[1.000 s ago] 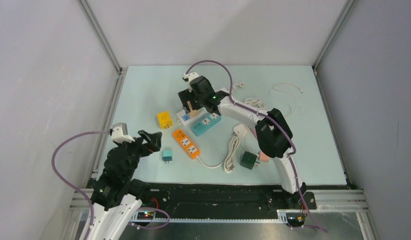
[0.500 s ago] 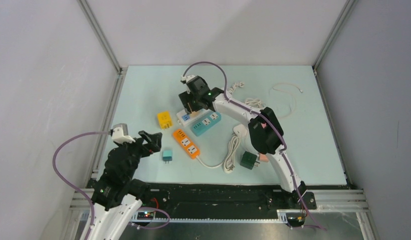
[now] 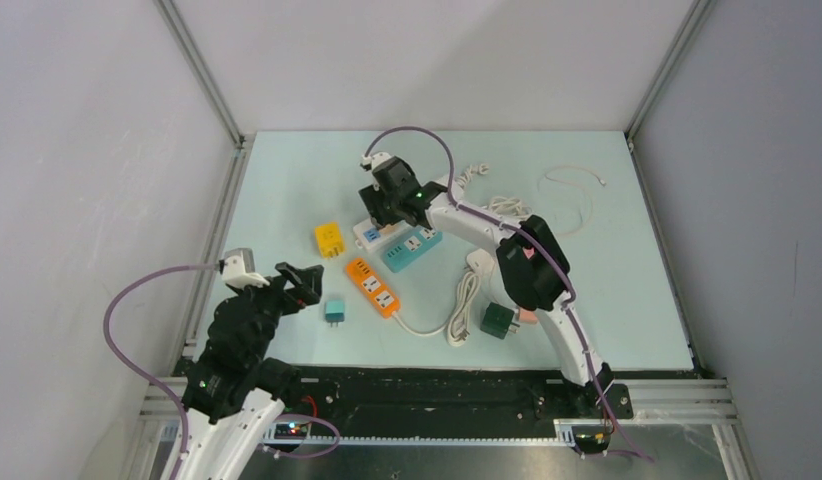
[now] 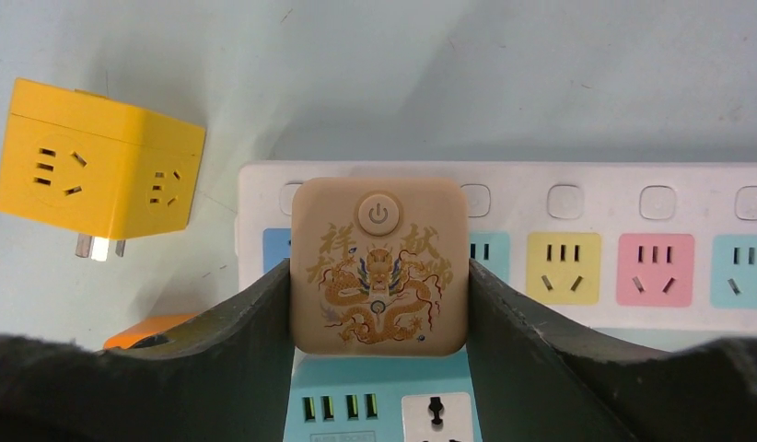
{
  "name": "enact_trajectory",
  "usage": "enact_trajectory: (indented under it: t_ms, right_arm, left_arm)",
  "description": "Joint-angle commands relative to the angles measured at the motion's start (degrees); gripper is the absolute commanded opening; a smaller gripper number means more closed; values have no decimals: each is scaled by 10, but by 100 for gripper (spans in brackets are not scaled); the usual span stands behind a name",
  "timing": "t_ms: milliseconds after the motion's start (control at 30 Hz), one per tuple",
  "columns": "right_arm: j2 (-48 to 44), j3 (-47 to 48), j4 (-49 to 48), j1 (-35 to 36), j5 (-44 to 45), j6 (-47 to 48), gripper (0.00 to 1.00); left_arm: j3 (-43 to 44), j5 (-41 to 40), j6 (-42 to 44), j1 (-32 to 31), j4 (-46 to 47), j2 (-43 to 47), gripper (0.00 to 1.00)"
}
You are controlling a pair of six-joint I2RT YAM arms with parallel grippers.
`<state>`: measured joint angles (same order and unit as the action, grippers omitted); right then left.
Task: Insert the plug
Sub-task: Insert the plug into the socket.
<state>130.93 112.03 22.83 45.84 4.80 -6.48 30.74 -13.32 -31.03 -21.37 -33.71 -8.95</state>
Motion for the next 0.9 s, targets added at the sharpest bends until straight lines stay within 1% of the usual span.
enact_trajectory:
  t_ms: [0,267,400,567,700,867]
  right_arm:
    - [-9,-71,-18,11,33,4,0]
    - [-41,-180,-100,17,32,-47,0]
    - [-28,-175,-94,23,33,-46,0]
    - [-6,-147,-68,31,60,-33,0]
    - [-2,-152,-69,38,78,-28,0]
    - [3,-170,-75,40,74,-41,0]
  left_arm:
    - [-1,-2,0,3,8,6,100]
    - [0,-3,1,3,8,6,100]
    - [-1,-3,0,2,8,5,100]
    - [-2,-4,0,3,8,4,100]
    - [-2,-4,0,3,8,4,100]
    - [-2,-4,-1,3,8,5,100]
